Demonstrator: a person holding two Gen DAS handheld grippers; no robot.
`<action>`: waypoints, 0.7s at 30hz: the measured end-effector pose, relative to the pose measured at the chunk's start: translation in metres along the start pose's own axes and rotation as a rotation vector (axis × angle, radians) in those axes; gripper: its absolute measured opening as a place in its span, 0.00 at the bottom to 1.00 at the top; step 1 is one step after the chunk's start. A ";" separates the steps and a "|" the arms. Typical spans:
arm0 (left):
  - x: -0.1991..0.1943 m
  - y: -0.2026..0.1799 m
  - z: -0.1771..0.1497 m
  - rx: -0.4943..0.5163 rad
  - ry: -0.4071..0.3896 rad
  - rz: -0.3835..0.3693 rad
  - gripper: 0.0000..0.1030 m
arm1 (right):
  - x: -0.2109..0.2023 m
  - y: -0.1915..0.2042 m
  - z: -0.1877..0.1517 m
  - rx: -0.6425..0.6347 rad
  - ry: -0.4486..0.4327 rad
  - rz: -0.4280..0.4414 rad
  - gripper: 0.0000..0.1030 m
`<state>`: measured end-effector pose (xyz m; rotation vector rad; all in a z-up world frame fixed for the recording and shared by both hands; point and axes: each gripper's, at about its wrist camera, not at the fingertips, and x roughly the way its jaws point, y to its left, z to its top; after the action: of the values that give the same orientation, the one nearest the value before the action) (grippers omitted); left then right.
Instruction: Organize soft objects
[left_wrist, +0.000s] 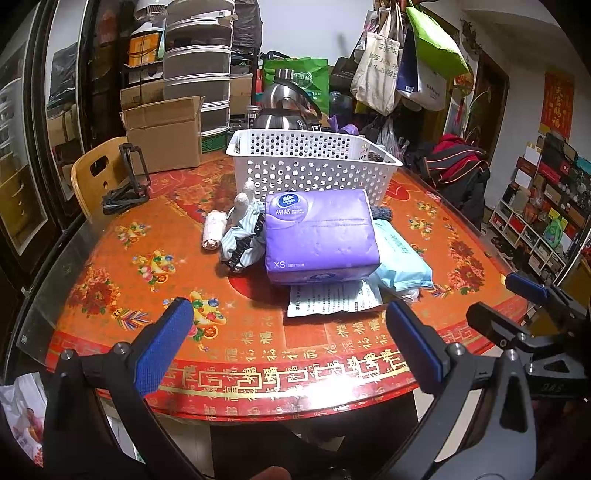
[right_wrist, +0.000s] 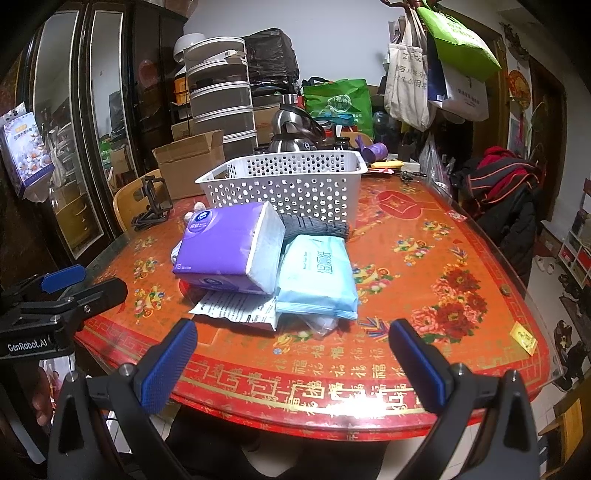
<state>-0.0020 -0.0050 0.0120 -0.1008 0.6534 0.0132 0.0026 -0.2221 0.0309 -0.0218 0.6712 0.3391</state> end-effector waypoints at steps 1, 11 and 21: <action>0.000 0.000 0.000 0.000 0.000 0.000 1.00 | 0.000 0.000 0.000 0.000 0.000 0.002 1.00; 0.001 0.000 0.000 -0.010 -0.008 0.001 1.00 | 0.003 -0.001 0.001 0.016 -0.004 0.001 1.00; 0.023 0.025 0.017 -0.020 -0.084 0.001 1.00 | 0.032 -0.008 0.014 0.051 -0.074 0.067 1.00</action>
<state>0.0260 0.0212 0.0093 -0.1190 0.5695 0.0252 0.0372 -0.2181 0.0216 0.0622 0.6078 0.3856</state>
